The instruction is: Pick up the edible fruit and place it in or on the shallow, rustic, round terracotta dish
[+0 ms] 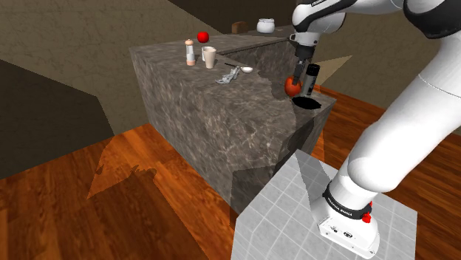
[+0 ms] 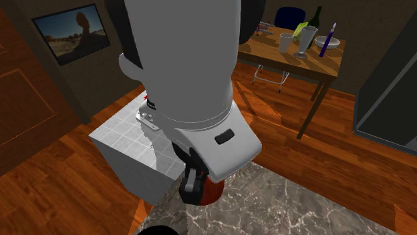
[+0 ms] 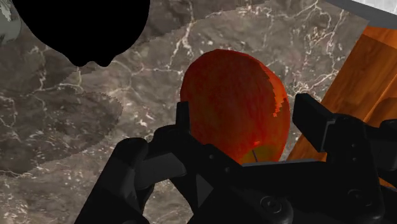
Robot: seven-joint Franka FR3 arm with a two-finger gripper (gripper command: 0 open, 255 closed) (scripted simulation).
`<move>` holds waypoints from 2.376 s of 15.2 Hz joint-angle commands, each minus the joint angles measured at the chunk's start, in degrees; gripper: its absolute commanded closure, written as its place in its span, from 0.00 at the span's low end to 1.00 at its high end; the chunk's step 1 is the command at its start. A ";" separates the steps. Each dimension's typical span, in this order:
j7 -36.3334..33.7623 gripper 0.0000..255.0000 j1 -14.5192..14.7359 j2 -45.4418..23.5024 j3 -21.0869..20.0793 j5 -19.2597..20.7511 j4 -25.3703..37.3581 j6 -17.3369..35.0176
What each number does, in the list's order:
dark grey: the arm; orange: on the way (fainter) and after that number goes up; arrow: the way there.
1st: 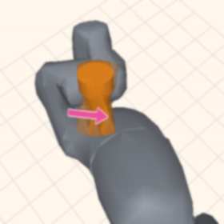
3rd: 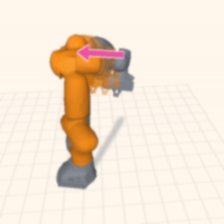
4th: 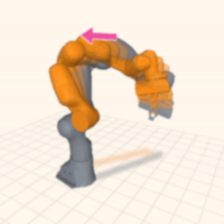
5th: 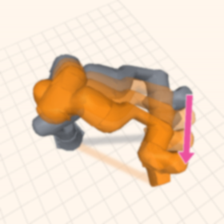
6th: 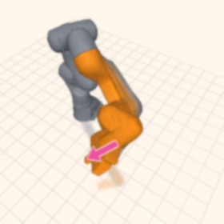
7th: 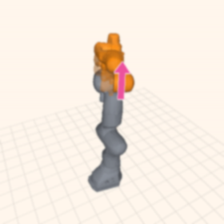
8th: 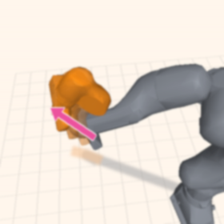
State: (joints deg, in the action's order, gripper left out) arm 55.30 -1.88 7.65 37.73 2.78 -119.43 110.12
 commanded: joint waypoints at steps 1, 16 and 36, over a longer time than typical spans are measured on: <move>3.25 1.00 -0.97 -1.62 1.77 -0.72 2.16 -0.85; 24.39 1.00 -10.84 -19.20 9.49 -12.37 18.11 -4.88; 27.17 1.00 -11.90 -23.55 8.12 -16.33 10.46 5.63</move>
State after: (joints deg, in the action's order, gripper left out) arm 82.46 -13.77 -15.89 45.86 -13.53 -108.97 115.73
